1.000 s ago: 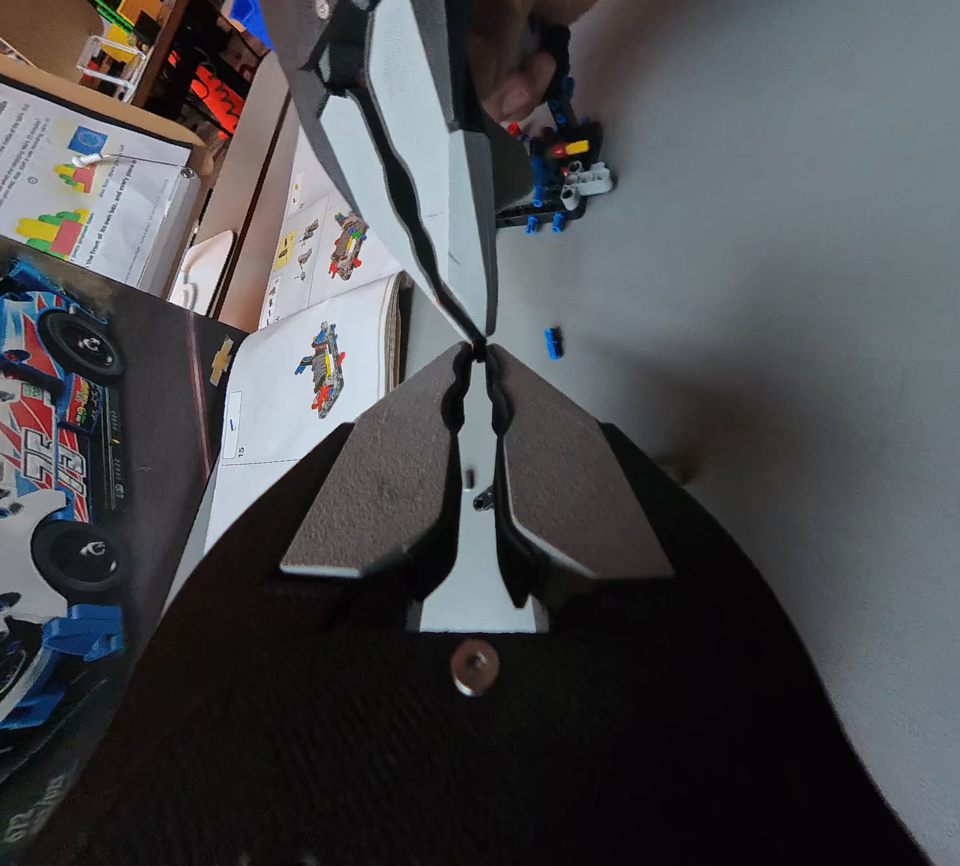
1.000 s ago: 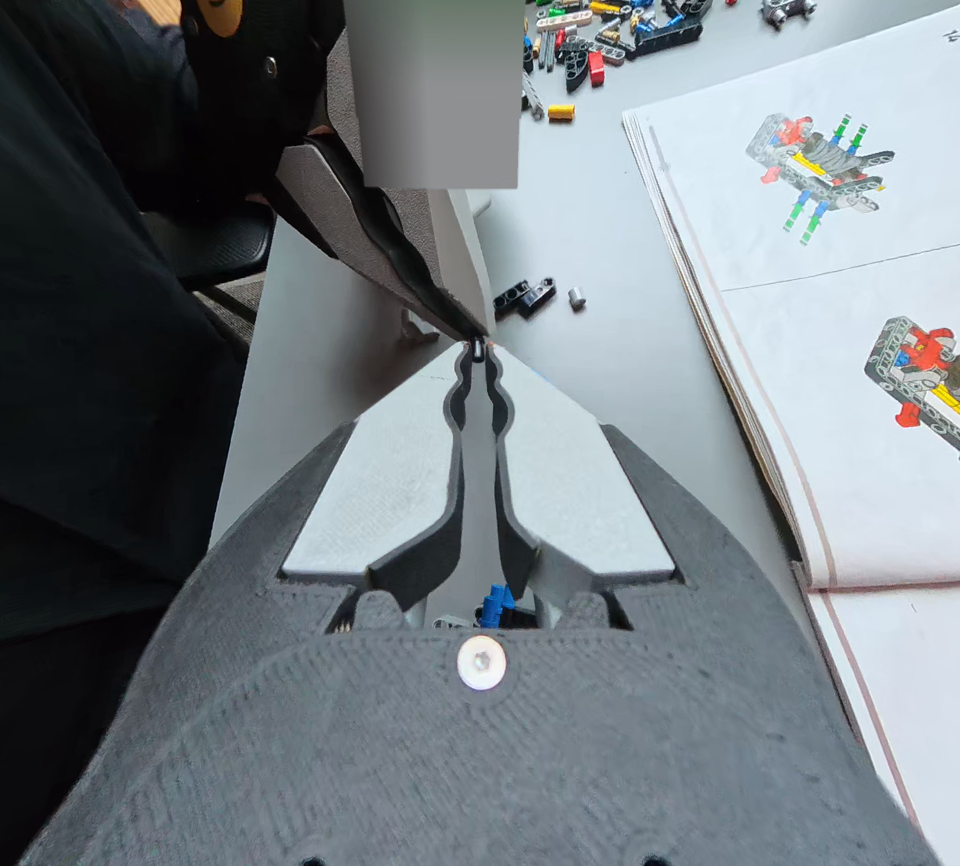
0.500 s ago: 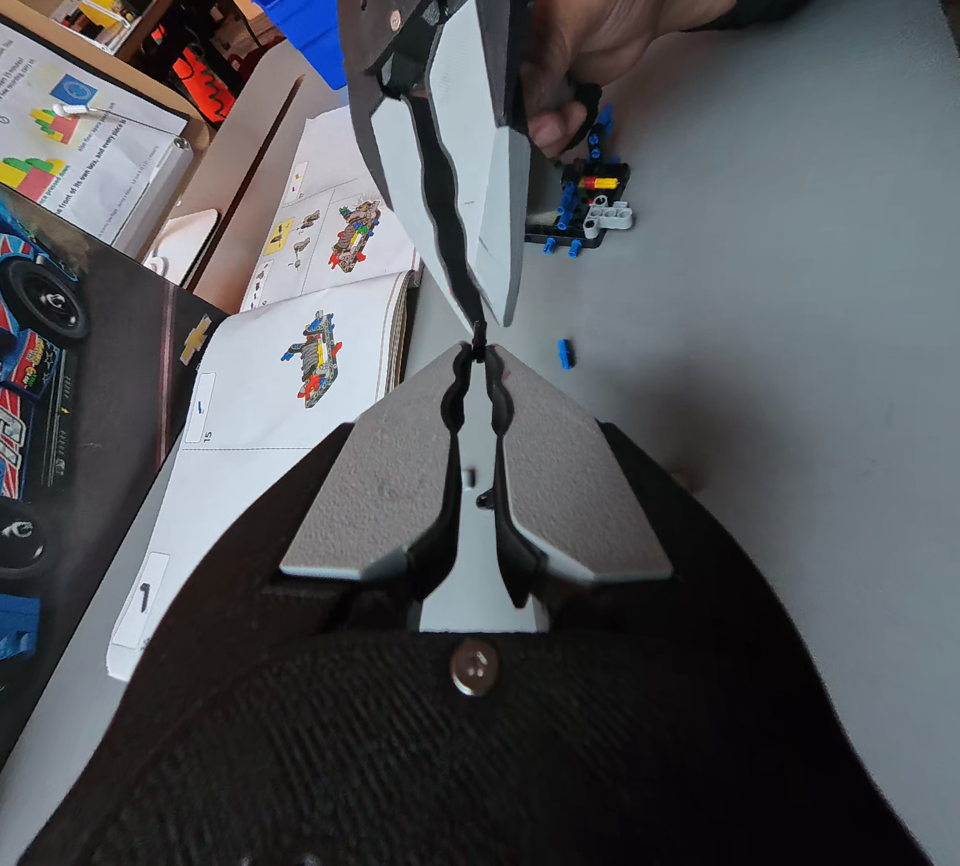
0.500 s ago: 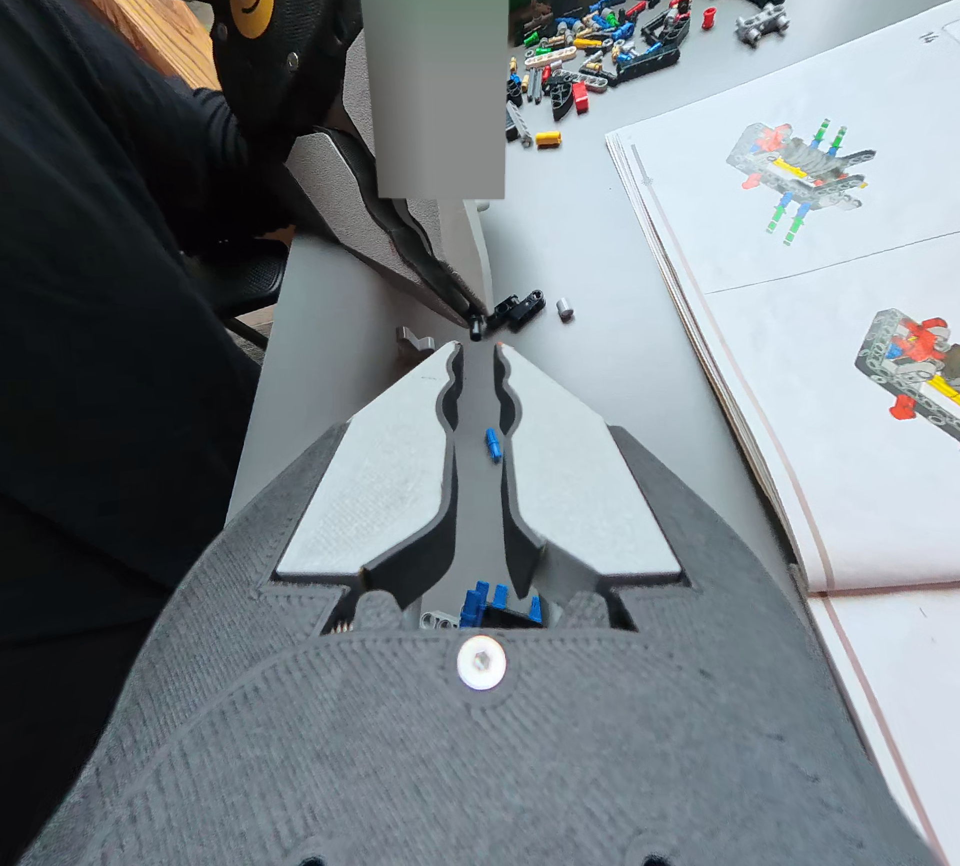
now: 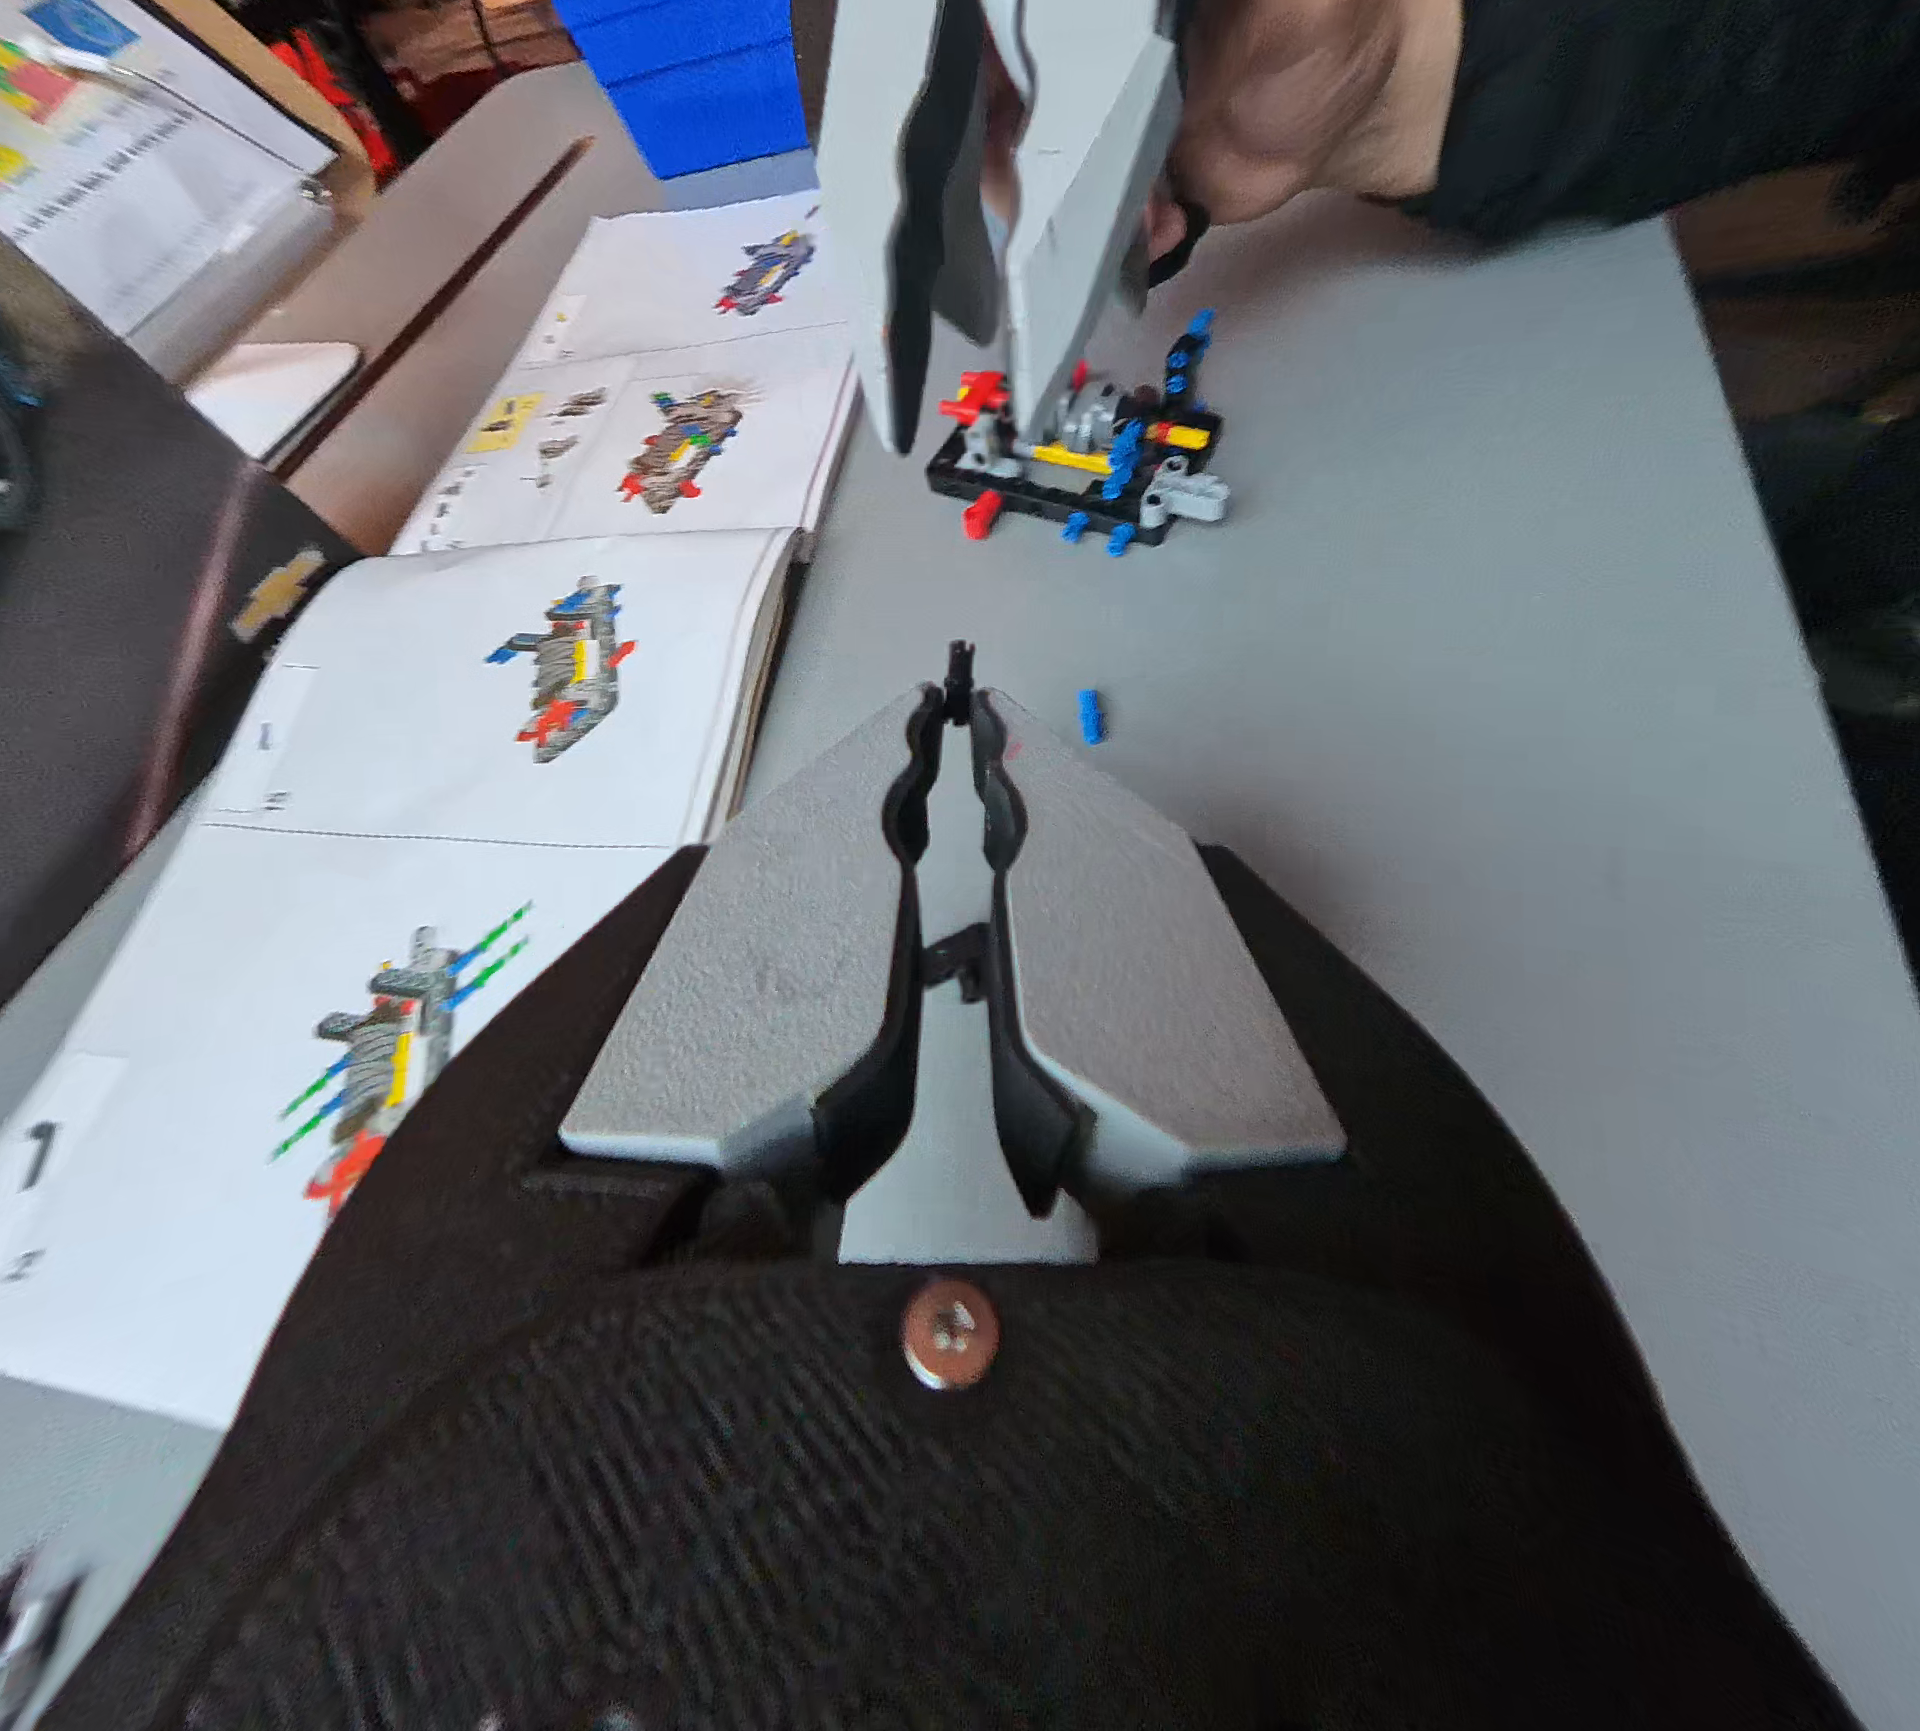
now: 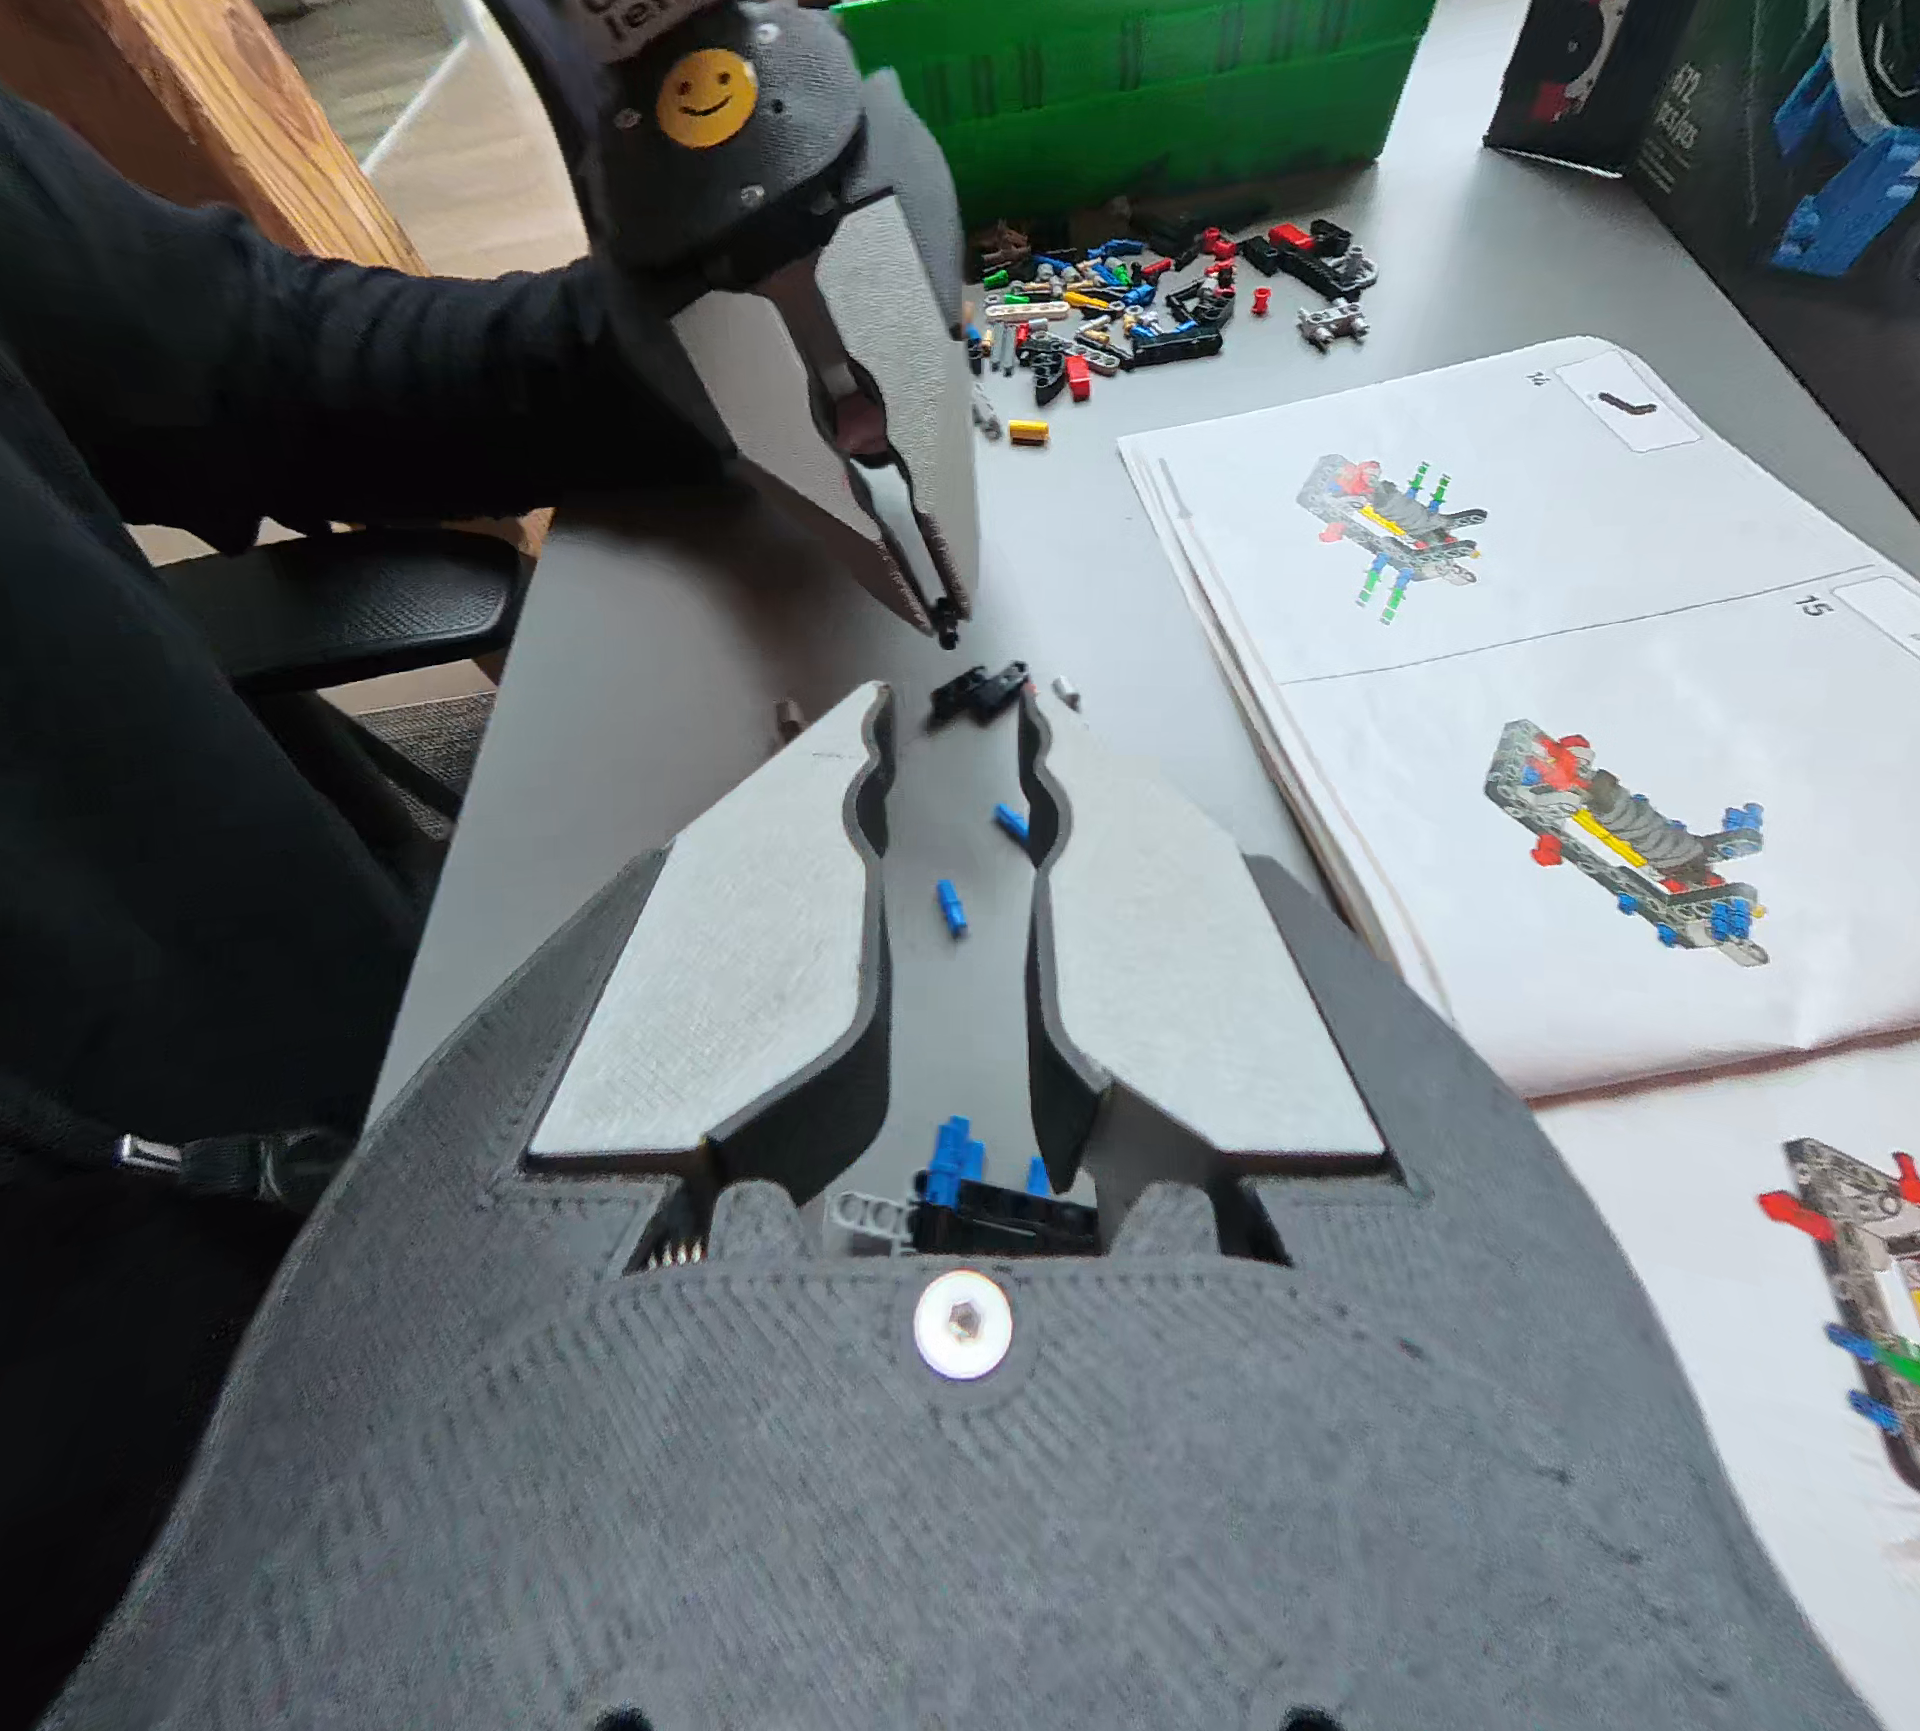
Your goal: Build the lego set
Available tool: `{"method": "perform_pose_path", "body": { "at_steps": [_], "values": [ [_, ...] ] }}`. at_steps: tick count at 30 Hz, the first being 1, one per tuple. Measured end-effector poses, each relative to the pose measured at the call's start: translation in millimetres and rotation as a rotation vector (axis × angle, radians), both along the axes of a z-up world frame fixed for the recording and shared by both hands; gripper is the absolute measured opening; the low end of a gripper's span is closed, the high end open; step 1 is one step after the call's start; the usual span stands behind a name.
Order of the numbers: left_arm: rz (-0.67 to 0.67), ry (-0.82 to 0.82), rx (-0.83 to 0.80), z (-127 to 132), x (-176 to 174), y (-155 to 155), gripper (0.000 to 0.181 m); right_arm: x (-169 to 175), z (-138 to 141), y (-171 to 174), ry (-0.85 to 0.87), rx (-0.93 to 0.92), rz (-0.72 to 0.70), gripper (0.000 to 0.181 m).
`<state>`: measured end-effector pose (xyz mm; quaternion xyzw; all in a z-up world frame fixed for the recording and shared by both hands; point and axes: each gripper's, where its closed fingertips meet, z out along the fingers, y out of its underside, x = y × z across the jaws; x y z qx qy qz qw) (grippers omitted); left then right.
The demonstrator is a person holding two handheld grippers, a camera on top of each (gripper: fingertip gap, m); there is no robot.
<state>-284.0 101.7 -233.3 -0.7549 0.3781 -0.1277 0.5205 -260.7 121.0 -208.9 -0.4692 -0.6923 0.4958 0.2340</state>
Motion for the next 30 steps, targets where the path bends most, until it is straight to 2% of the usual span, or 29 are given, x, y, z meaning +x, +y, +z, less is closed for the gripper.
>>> {"method": "perform_pose_path", "body": {
  "at_steps": [5,10,18,21,30],
  "values": [
    [-0.090,-0.157,-0.042,18.9,22.7,-14.5,0.002,18.4,-4.6,-32.3,-0.015,0.002,0.024,0.018],
    [-0.121,-0.134,0.002,27.3,38.3,-24.5,0.002,24.6,0.3,-53.0,-0.003,-0.012,0.031,0.016],
    [-0.144,-0.077,0.034,31.0,51.2,-32.1,0.002,22.3,6.7,-54.0,0.008,0.010,0.014,0.010],
    [-0.139,-0.056,0.022,27.8,51.4,-31.7,0.002,21.5,5.6,-55.0,0.015,0.018,0.014,0.001],
    [-0.113,-0.024,-0.022,18.7,49.1,-29.4,0.002,18.9,-4.2,-53.0,-0.006,0.015,0.006,0.001]
  ]
}}
